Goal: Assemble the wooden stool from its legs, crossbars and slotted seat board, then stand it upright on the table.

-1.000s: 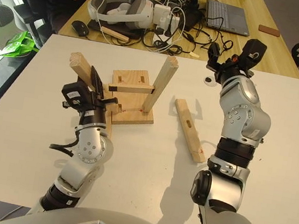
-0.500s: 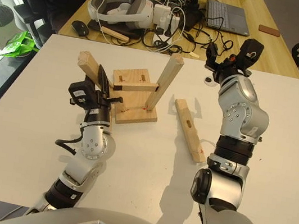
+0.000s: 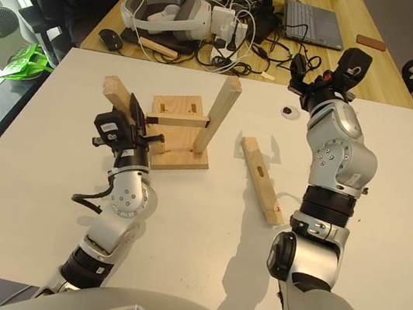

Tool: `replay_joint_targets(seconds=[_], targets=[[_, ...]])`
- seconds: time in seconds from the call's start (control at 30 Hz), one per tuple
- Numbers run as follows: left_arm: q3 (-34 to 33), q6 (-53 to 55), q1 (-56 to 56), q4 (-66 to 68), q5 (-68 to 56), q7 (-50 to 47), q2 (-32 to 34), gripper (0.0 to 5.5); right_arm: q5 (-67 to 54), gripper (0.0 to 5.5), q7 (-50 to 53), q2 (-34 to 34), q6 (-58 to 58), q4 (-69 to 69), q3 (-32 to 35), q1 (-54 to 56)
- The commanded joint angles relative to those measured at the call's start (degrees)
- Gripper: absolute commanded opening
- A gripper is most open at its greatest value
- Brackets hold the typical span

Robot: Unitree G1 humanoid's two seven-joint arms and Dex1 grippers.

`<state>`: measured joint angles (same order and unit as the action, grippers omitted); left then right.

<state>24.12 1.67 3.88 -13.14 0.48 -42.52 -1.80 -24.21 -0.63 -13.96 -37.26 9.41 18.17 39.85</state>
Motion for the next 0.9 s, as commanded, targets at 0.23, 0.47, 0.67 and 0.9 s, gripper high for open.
replay_joint_targets(seconds=[0.23, 0.47, 0.67, 0.9], targets=[[0.1, 10.1, -1.1, 2.6, -0.9, -0.5, -10.9, 2.22, 1.1, 4.72, -0.3, -0.5, 0.8, 0.6, -0.2, 2.0], [-0.6, 9.3, -0.2, 2.3, -1.0, -0.5, -10.9, 3.12, 1.3, 4.72, -0.4, -0.4, 1.0, 0.5, -0.1, 1.9], [-0.3, 8.0, 0.9, 1.8, -1.0, 1.0, -10.5, 3.87, 1.6, 4.72, -0.7, -0.5, 1.5, 0.0, -0.4, 1.7], [-0.5, 7.2, 1.7, 1.9, -1.4, 2.9, -10.1, 4.81, 2.5, 4.72, -1.2, -0.5, 2.7, -0.9, -1.5, 1.0]])
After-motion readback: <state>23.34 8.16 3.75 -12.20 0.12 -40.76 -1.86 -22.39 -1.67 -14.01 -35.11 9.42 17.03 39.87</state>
